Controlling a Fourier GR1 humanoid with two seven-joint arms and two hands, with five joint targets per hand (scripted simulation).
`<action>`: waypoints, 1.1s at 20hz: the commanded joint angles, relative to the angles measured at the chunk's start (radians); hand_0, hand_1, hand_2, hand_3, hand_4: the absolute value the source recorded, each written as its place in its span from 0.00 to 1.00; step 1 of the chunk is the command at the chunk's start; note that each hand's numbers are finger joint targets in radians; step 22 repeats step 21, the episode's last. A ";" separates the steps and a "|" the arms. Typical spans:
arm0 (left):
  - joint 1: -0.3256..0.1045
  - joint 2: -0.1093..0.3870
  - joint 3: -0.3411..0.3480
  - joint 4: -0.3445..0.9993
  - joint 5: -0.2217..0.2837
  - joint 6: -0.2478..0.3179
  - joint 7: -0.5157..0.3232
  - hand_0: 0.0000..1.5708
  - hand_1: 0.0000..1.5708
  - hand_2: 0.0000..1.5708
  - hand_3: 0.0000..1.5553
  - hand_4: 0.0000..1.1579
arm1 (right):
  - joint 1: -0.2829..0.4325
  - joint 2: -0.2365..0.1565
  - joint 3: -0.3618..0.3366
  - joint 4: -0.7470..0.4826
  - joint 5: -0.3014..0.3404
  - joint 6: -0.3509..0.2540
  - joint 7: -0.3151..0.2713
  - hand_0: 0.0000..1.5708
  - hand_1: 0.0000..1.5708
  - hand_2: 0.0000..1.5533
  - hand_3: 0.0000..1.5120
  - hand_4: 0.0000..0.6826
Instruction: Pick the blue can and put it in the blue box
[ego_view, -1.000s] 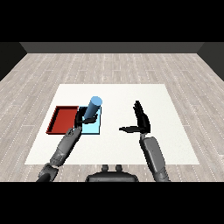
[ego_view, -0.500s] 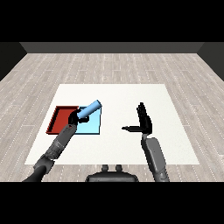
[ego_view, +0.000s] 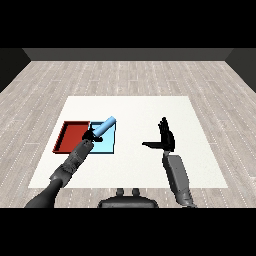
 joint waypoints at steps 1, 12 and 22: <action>-0.074 -0.071 -0.018 0.124 -0.028 -0.094 0.086 0.78 0.78 0.69 0.00 0.72 | -0.025 -0.023 -0.050 0.052 -0.032 0.025 -0.021 0.00 0.00 0.00 0.00 0.00; -0.025 -0.096 0.129 0.124 0.090 0.064 -0.017 0.00 0.00 0.00 0.00 0.00 | 0.027 -0.010 -0.039 0.050 -0.018 0.028 -0.077 0.00 0.00 0.00 0.00 0.00; 0.056 -0.052 0.286 -0.274 0.224 0.283 -0.605 0.00 0.00 0.00 0.00 0.00 | 0.018 -0.079 -0.017 0.061 0.033 0.063 -0.074 0.00 0.00 0.00 0.00 0.00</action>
